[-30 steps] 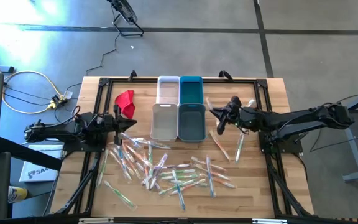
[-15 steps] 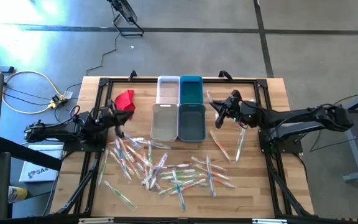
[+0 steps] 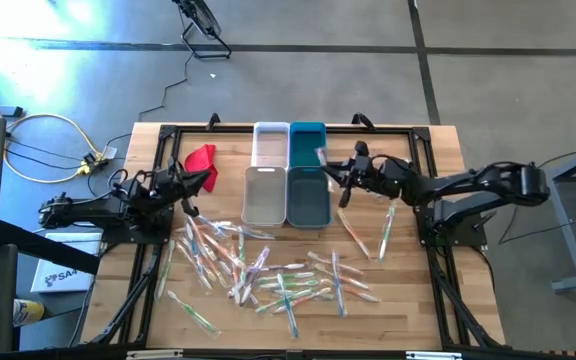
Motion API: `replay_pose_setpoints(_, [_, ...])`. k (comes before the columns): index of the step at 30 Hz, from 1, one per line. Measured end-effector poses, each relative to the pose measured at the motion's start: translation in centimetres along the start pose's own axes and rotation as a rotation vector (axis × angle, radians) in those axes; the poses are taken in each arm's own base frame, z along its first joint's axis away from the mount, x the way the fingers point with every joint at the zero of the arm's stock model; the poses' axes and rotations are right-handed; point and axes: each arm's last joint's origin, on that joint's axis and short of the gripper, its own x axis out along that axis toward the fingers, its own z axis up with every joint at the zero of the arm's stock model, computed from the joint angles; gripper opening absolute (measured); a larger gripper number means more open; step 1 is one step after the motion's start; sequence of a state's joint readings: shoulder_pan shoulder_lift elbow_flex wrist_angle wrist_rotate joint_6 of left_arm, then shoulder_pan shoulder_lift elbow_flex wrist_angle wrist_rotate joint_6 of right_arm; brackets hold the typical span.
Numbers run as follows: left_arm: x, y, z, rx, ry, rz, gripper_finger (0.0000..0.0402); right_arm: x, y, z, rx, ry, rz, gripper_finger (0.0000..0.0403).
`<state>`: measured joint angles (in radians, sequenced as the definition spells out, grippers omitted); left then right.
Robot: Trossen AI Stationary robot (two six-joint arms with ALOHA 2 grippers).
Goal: Pick & Place Toothbrushes
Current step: Put the orange toothbrush into the transparent bin
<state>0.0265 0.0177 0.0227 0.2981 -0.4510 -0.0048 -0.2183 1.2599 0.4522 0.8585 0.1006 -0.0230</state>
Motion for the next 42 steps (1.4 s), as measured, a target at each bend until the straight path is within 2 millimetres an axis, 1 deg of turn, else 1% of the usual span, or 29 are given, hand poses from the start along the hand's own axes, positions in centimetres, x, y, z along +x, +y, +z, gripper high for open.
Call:
replay_pose_setpoints(7, [0.5,-0.2,-0.8,-0.004,0.079,0.009,0.0,1.0,0.0,-1.0,0.03,-0.038,-0.005,0.002])
replay_pose_setpoints(10, [0.9,-0.4,-0.9,-0.012,0.082,0.009,0.0,1.3,0.0,-1.3,0.035,-0.063,-0.005,0.002])
replay_pose_setpoints(16, [1.6,-0.8,-1.0,0.034,0.077,0.007,0.0,1.5,0.0,-1.3,0.039,-0.097,-0.006,0.002])
replay_pose_setpoints(19, [2.0,-0.9,-1.1,0.077,0.117,0.006,0.0,1.5,0.0,-1.3,0.058,-0.102,-0.005,0.002])
replay_pose_setpoints(22, [2.6,-1.2,-0.5,0.11,0.122,-0.003,0.0,1.6,0.0,-1.1,0.086,-0.109,-0.004,0.002])
replay_pose_setpoints(27, [3.5,-1.5,0.2,0.14,0.139,-0.008,0.0,2.0,0.3,-0.5,0.085,-0.117,0.004,0.002])
replay_pose_setpoints(34, [5.4,-0.5,0.2,0.098,0.194,-0.058,0.0,2.3,0.7,-0.5,0.065,-0.088,0.016,0.002])
replay_pose_setpoints(38, [6.6,0.4,-0.1,0.086,0.239,-0.039,0.0,2.3,0.7,-0.5,0.063,-0.082,0.013,0.002])
replay_pose_setpoints(42, [7.9,1.0,-0.1,0.064,0.229,-0.091,0.0,2.3,0.7,-0.6,0.062,-0.077,0.013,0.002])
